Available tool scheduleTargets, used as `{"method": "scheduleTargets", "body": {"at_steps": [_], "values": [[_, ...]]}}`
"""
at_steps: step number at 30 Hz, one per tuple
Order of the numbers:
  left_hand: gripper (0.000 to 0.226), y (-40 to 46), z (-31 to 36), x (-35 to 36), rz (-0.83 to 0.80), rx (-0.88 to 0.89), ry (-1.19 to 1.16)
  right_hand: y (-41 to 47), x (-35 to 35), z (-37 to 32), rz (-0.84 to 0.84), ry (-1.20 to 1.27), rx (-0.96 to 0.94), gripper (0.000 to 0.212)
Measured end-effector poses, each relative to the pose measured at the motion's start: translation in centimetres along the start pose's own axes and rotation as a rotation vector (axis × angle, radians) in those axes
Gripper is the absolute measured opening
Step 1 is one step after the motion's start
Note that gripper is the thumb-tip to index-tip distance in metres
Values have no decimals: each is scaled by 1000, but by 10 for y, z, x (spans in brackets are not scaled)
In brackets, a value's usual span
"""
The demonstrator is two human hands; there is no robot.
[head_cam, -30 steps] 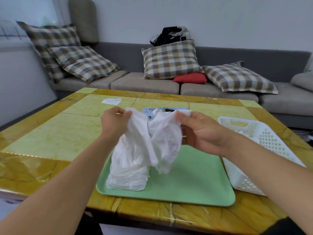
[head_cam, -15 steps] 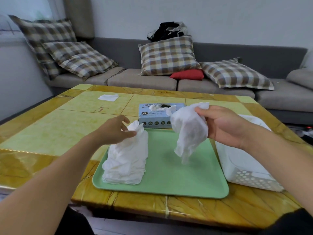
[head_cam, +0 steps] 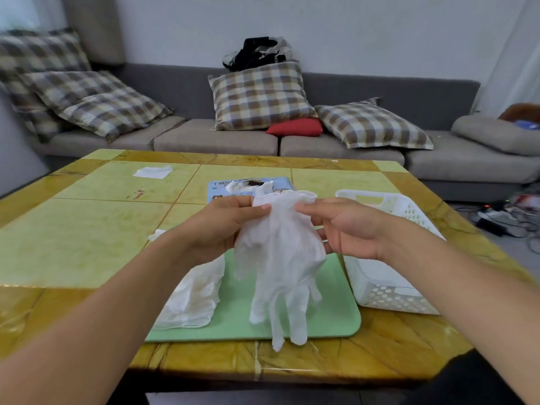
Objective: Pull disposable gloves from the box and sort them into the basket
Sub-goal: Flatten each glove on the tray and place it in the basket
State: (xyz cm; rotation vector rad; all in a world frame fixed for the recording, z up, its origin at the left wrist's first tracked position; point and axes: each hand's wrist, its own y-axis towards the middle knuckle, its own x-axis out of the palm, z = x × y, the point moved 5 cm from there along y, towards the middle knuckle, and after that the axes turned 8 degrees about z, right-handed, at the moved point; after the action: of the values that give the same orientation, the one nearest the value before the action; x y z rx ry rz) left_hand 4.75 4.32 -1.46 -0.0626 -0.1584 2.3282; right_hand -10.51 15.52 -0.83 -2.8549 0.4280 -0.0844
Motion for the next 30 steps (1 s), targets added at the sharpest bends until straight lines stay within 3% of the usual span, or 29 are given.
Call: {"method": "scheduleTargets", "body": {"at_steps": [3, 5, 7, 9, 11, 13, 15, 17, 20, 24, 28, 30], "values": [[12, 6, -9, -1, -9, -131, 90, 10, -2, 18, -30, -19, 113, 16], [17, 14, -15, -5, 60, -183, 218, 23, -4, 25, 30, -68, 154, 6], [24, 25, -10, -8, 157, -117, 320, 35, -6, 22, 133, -90, 129, 6], [27, 33, 14, -12, 295, 154, 251, 44, -9, -2, 244, -41, -89, 10], [16, 29, 49, -16, 348, 450, 131, 36, -11, -41, 314, -33, -426, 15], [13, 18, 74, -15, 283, 621, 111, 14, -11, -73, 334, -86, -678, 14], [18, 11, 76, -16, 266, 686, 185, -1, -12, -82, 326, -164, -796, 15], [9, 9, 58, -18, 259, 685, 338, -1, -15, -65, 328, -302, -758, 20], [34, 11, 14, -18, 209, 591, 614, 11, -19, -18, 246, -618, -531, 26], [22, 12, -43, 1, -100, 494, 1010, 13, -9, 34, -51, -1148, -322, 20], [8, 4, -77, 25, -342, 505, 1161, 0, 4, 47, -186, -1331, -237, 22], [19, -2, -80, 35, -360, 580, 1180, -9, 10, 52, -250, -1380, -188, 20]]}}
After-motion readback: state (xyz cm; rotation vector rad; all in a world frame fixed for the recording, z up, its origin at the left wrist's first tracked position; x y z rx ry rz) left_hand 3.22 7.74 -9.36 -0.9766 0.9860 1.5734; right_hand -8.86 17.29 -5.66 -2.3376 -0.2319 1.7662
